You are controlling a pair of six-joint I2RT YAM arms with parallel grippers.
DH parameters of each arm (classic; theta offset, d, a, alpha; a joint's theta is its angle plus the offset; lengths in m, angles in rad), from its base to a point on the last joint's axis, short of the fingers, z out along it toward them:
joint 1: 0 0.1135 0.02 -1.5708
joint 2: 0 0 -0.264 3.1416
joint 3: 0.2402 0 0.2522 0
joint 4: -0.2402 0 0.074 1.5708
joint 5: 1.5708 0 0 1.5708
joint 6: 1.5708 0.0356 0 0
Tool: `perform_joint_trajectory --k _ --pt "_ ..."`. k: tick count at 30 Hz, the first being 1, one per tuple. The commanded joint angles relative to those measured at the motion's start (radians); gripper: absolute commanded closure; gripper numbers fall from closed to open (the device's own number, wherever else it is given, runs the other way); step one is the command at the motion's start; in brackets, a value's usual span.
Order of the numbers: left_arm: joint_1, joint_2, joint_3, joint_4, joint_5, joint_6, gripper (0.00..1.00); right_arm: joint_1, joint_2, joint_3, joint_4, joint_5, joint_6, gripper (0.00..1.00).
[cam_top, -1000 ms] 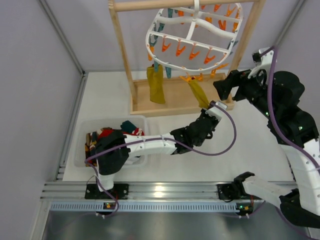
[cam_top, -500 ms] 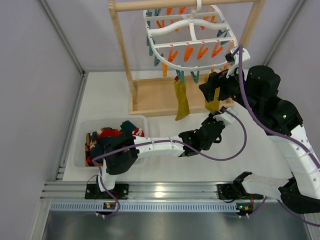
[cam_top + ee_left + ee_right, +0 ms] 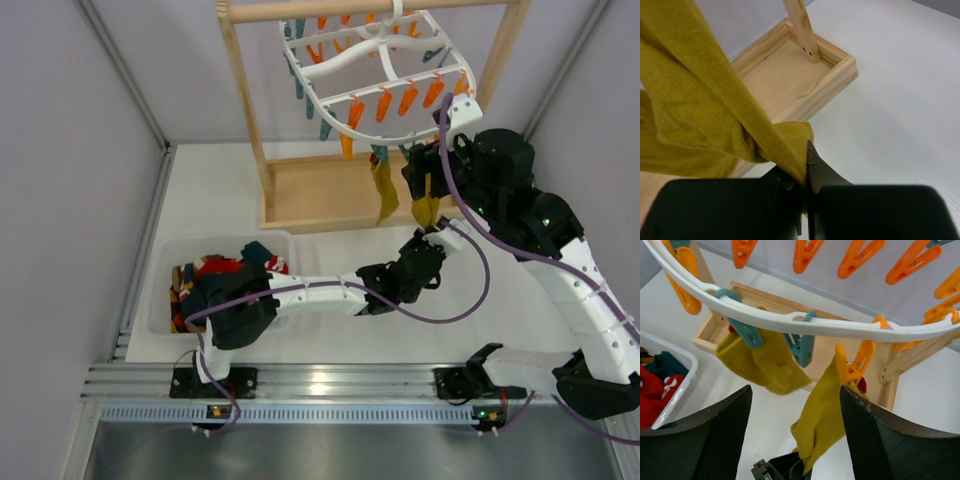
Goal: Remove the socks clipped to the hanger
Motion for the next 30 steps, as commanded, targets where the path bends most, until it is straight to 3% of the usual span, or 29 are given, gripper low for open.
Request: perform_joint_trajectory --k 1,20,30 --pt "0.001 -0.057 -0.012 0.016 -0.004 -0.021 1.0 -0.013 -0.023 -0.015 0.062 0.046 -0.027 0.32" --pt "-0.003 -0.115 -0.052 0.015 0.036 -0.05 1.0 0.002 0.129 0.042 0.136 0.061 -0.088 0.41" --pt "-0.005 -0.128 -0.074 0.015 0.037 -0.042 1.0 0.023 0.103 -0.007 0.268 0.054 -0.07 0.44"
